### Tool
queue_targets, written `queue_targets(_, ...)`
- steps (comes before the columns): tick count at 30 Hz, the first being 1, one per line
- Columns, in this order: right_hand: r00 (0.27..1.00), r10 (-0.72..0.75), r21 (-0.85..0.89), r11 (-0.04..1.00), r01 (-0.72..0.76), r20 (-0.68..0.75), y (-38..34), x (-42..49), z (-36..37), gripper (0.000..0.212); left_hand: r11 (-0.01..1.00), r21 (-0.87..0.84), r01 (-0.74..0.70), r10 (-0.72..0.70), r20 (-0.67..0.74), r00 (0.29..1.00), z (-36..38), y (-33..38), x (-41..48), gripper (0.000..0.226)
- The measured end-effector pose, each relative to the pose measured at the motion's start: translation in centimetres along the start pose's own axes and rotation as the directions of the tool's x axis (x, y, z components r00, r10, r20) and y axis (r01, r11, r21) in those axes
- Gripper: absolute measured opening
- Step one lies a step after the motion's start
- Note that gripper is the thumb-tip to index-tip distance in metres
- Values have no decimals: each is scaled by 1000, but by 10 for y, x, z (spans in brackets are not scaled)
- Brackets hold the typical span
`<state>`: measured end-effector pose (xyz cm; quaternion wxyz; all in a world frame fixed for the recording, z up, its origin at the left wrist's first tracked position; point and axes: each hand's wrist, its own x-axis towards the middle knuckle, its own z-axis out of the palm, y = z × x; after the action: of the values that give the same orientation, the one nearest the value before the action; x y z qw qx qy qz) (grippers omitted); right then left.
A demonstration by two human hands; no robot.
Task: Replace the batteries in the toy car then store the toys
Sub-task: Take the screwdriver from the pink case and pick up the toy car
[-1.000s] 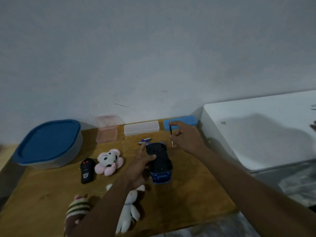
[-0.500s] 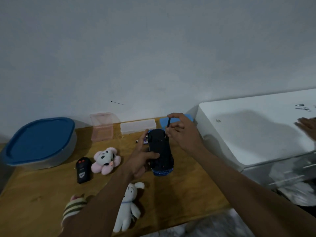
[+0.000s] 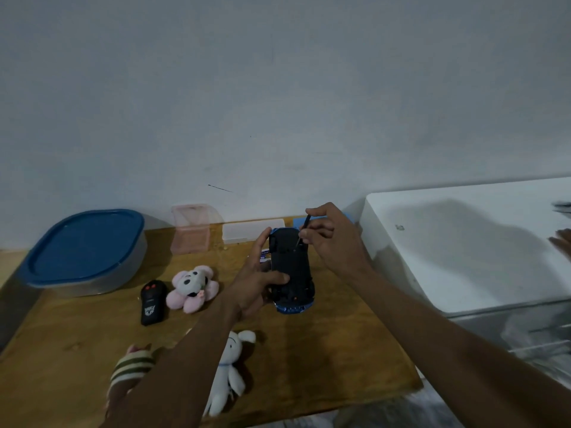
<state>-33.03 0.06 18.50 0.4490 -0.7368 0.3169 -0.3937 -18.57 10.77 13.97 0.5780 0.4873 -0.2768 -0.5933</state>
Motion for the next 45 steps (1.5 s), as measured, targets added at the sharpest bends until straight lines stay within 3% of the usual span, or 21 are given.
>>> queue_targets(23,998,-62,-53,997,62,3,-1,-3,-2,24,1000,28,14,-14,25,1000,4,7,-3,95)
queue_targets(27,992,-126,-136,982,128,20,-5,-6,-2,22,999,26,18,-19,20,1000,5,6,-5,94)
queue_targets(32,984,-168,-167,973,157,-56,-7,-5,3,16,999,33,25,-25,13,1000,4,4,-4,95)
queue_targets(45,990,-127,-187,976,116,-53,-9,-7,7,21,999,38,30,-30,0,1000,5,4,-10,94)
